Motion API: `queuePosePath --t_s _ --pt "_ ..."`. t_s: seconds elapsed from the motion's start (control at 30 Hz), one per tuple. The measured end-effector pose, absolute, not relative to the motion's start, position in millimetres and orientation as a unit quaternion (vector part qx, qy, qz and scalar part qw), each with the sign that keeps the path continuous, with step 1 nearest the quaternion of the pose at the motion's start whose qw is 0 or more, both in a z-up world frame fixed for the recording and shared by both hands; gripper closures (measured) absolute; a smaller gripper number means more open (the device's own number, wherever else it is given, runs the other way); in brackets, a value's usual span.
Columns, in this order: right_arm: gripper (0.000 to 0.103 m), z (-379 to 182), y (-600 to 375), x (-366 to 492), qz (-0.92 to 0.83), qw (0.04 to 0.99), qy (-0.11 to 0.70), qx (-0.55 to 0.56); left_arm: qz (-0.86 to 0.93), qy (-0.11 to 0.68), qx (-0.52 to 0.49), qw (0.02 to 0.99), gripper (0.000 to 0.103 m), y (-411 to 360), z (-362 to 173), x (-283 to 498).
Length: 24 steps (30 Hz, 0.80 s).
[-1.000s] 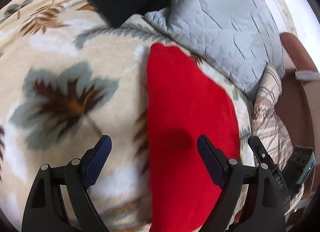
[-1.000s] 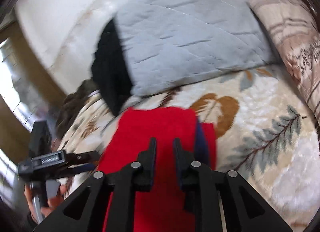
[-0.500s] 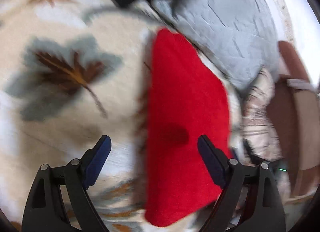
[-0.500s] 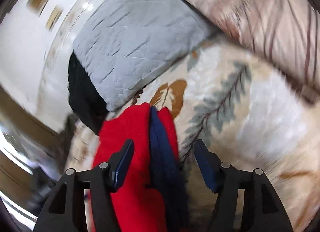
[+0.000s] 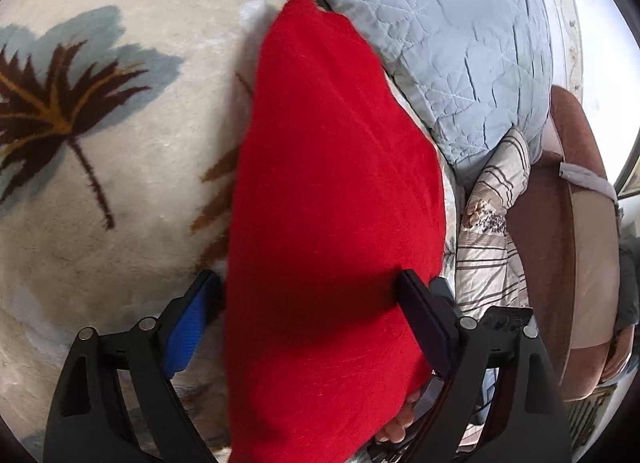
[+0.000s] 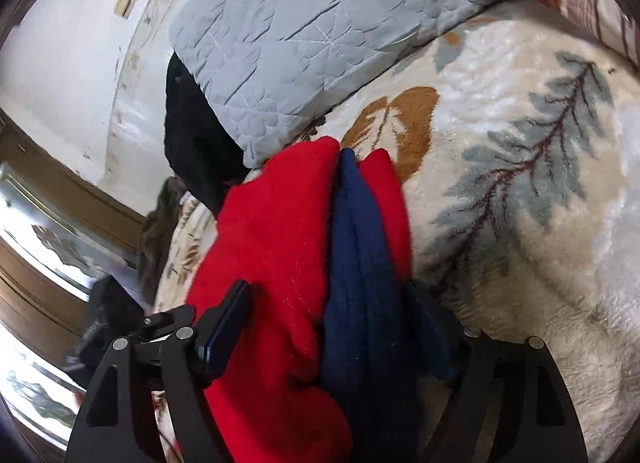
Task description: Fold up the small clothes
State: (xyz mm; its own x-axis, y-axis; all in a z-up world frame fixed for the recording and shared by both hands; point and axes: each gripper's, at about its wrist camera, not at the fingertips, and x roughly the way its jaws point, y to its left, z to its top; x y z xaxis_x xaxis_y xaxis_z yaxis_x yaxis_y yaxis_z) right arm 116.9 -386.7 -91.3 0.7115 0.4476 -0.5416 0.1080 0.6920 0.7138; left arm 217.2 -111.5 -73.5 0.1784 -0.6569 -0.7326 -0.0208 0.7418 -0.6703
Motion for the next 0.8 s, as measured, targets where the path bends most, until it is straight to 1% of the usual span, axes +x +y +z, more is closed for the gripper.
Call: queuePosePath --t_s 0.03,0.07,0.1,0.13,0.17,0.2,0.27,0.47,0.67,0.8 --pt "0.049 -89 -381 117 0.107 0.849 0.367 0.365 -0.225 0.6 -0.278 0.716 0.026 -114 -72 216" --pt "0.058 -87 -377 117 0.107 0.853 0.368 0.354 -0.216 0.598 -0.262 0.726 0.032 -118 -69 214" --pt "0.064 -85 -375 117 0.101 0.86 0.366 0.341 -0.212 0.593 -0.253 0.735 0.039 -119 -66 212" --pt "0.068 -80 -373 115 0.094 0.867 0.36 0.33 -0.21 0.587 -0.244 0.743 0.043 -120 -62 209" --pt "0.07 -78 -373 114 0.093 0.87 0.357 0.327 -0.209 0.58 -0.235 0.752 0.048 -120 -57 206" --pt "0.07 -75 -370 111 0.088 0.875 0.352 0.321 -0.209 0.571 -0.223 0.762 0.052 -121 -51 203" --pt "0.072 -68 -367 108 0.081 0.883 0.347 0.305 -0.211 0.557 -0.206 0.777 0.055 -122 -41 196" --pt "0.073 -43 -354 87 0.081 0.893 0.328 0.298 -0.209 0.541 -0.185 0.794 0.055 -109 -18 172" --pt "0.073 -25 -320 63 0.094 0.895 0.334 0.282 -0.2 0.534 -0.177 0.802 0.055 -80 -3 142" --pt "0.073 -22 -298 45 0.105 0.888 0.339 0.293 -0.195 0.53 -0.164 0.809 0.055 -51 6 120"
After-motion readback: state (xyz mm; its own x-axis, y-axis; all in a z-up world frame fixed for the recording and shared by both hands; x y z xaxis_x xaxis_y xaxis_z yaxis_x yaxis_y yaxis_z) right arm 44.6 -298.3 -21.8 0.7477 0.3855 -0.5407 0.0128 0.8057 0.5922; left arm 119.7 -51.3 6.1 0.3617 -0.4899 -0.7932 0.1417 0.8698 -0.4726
